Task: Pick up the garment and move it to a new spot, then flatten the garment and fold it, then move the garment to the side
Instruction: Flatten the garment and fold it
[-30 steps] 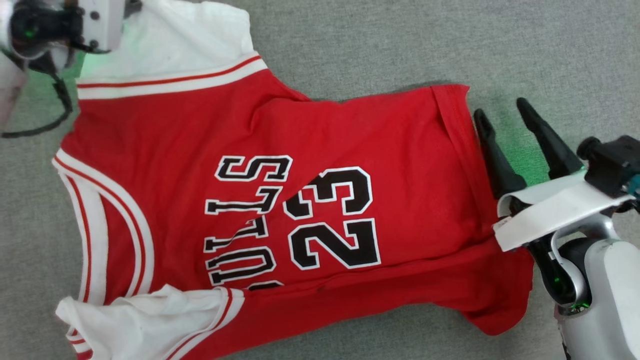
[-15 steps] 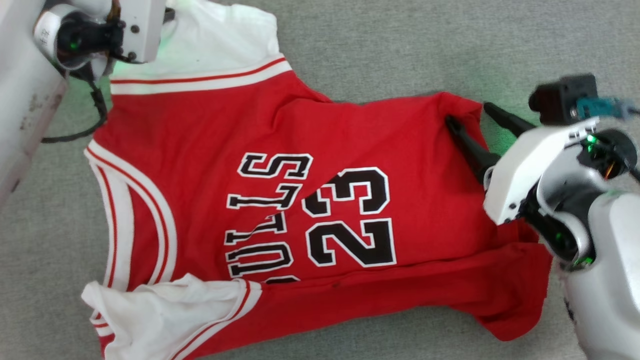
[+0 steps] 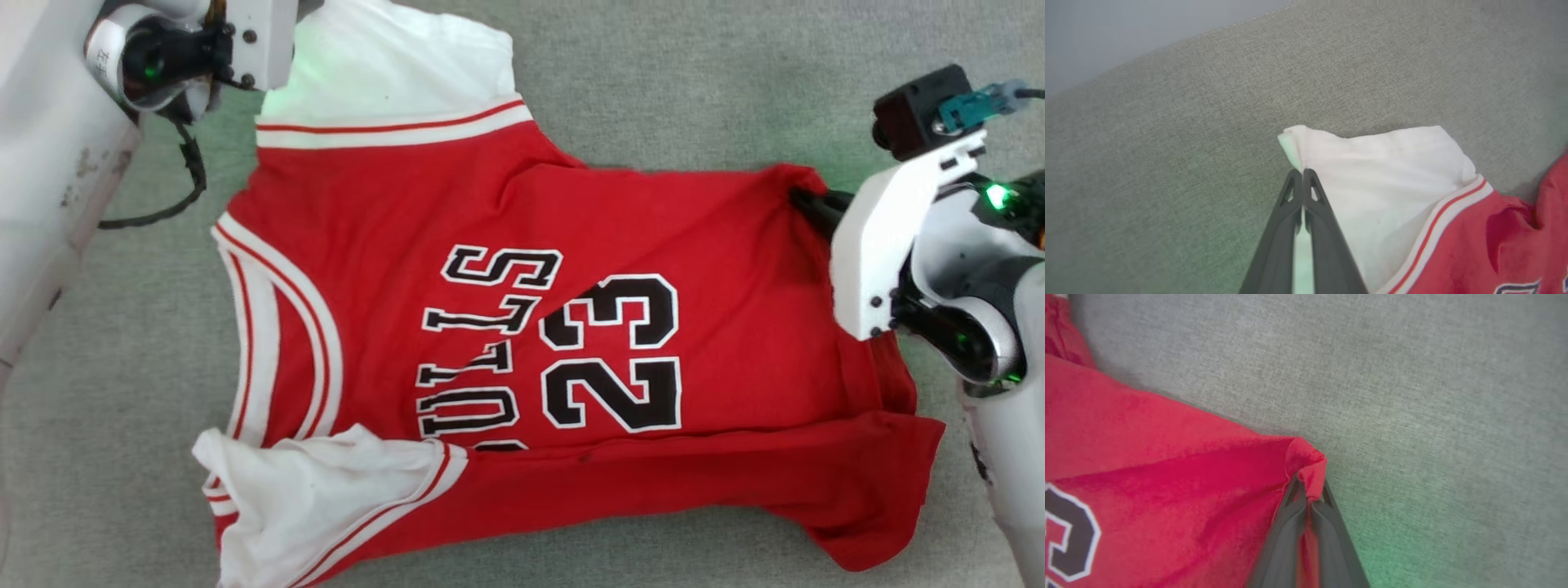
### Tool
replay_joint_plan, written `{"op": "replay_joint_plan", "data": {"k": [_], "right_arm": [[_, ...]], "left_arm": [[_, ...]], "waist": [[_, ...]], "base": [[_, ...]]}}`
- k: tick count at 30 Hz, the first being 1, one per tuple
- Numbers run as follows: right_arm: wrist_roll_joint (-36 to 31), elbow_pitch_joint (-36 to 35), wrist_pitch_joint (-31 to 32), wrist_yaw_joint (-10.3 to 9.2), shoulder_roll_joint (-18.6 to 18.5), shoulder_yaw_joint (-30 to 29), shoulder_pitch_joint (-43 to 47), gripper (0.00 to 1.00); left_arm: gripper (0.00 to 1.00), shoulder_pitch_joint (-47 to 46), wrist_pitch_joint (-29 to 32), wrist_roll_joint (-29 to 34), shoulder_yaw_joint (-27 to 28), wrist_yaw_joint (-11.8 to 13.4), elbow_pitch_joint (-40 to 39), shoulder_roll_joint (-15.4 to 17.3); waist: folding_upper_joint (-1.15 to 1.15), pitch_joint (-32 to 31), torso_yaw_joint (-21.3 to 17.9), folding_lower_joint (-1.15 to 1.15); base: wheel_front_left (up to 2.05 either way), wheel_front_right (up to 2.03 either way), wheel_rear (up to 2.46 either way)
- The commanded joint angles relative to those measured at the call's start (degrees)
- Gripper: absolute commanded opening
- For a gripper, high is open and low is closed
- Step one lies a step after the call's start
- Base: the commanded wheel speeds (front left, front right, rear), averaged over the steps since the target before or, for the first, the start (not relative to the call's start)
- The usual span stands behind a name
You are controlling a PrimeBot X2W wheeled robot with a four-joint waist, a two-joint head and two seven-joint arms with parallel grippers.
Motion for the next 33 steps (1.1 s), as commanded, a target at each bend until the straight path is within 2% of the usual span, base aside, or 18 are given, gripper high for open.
{"op": "replay_joint_plan", "data": {"k": [1,14,17,22,24,25,26,27,28,29,33], "right_arm": [[-0.10,0.07,0.44,-0.13,-1.18,-0.70,1.57,0.00],[3.63,-5.78,0.89,-0.13,-9.93,-0.49,6.39,0.00],[5.72,-7.60,1.68,-0.12,-12.53,-0.31,9.05,0.00],[8.40,-10.57,3.35,-0.12,-15.38,-0.82,13.68,0.00],[9.31,-11.74,4.59,-0.12,-16.30,-1.21,15.70,0.00],[10.16,-13.02,5.73,-0.12,-17.07,-1.53,17.80,0.00],[10.59,-13.53,6.25,-0.12,-17.51,-1.86,18.86,0.00],[10.59,-13.53,6.25,-0.12,-17.51,-1.86,18.86,0.00],[11.69,-14.55,7.42,-0.12,-18.09,-2.30,21.34,0.00],[11.69,-14.55,7.42,-0.12,-18.09,-2.30,21.34,0.00],[13.30,-16.14,9.63,-0.12,-18.57,-2.93,25.87,0.00]], "left_arm": [[0.00,0.26,-0.32,-0.63,0.18,-0.41,-0.61,0.18],[0.00,3.19,3.60,-4.41,-1.26,-0.37,-11.01,5.01],[0.00,5.43,5.17,-4.99,-1.93,0.76,-16.24,7.08],[0.00,9.96,7.60,-6.35,-2.81,5.16,-27.32,12.06],[0.00,12.03,8.12,-7.12,-2.99,7.40,-32.29,14.25],[0.00,14.33,8.43,-7.92,-3.23,9.61,-37.25,16.63],[0.00,15.55,8.54,-8.36,-3.44,10.76,-39.56,17.79],[0.00,15.55,8.54,-8.36,-3.44,10.76,-39.56,17.79],[0.00,18.00,8.64,-9.05,-3.87,12.90,-44.03,19.97],[0.00,18.00,8.64,-9.05,-3.87,12.90,-44.03,19.97],[0.00,23.02,7.78,-9.95,-5.26,16.44,-50.78,23.31]], "waist": [[0.00,-1.88,1.54,0.00],[0.00,-8.21,5.93,0.00],[0.00,-9.91,6.94,0.00],[0.00,-12.30,8.06,0.00],[0.00,-13.07,8.47,0.00],[0.00,-13.64,8.72,0.00],[0.00,-13.89,8.86,0.00],[0.00,-13.89,8.86,0.00],[0.00,-14.27,9.11,0.00],[0.00,-14.27,9.11,0.00],[0.00,-14.68,9.37,0.00]], "base": [[0.00,0.00,0.00],[0.00,0.00,0.00],[0.00,0.00,0.00],[0.00,0.00,0.00],[0.00,0.00,0.00],[0.00,0.00,0.00],[0.00,0.00,0.00],[0.00,0.00,0.00],[0.00,0.00,0.00],[0.00,0.00,0.00],[0.00,0.00,0.00]]}}
